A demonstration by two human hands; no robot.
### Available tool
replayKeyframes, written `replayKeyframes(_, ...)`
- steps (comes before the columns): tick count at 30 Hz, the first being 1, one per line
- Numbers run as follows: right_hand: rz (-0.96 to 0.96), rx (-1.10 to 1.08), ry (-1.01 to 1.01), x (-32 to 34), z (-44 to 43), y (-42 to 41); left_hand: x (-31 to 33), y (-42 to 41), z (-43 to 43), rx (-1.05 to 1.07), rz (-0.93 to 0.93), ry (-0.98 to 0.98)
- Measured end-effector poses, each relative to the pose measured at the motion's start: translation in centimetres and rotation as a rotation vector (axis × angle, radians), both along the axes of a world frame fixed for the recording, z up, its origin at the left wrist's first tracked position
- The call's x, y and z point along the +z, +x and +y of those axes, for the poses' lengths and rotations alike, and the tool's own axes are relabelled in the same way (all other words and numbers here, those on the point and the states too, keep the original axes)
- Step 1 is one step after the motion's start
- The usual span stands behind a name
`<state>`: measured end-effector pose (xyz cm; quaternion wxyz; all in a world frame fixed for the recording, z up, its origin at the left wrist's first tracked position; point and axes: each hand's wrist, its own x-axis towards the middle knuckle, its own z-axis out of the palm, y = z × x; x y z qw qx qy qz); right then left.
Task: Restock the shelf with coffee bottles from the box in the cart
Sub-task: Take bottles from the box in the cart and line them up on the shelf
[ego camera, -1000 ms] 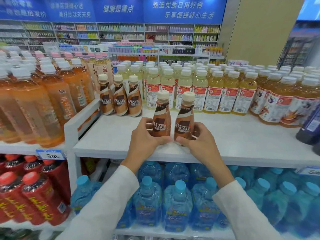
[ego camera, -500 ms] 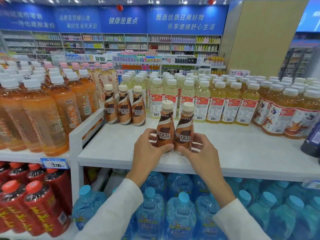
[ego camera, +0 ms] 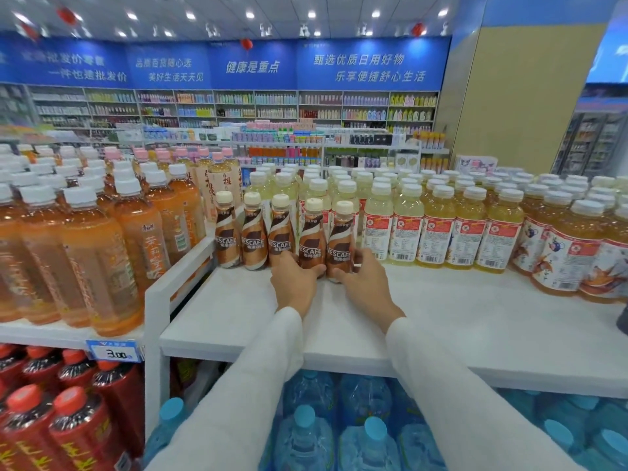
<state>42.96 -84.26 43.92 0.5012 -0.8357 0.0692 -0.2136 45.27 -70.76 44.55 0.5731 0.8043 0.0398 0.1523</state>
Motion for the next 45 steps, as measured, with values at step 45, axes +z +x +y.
replayKeyframes(45,-0.053,0.065,-0.001,-0.8,0.2,2.4,-0.3,0.4,-0.7,0.083,-0.011,0.050)
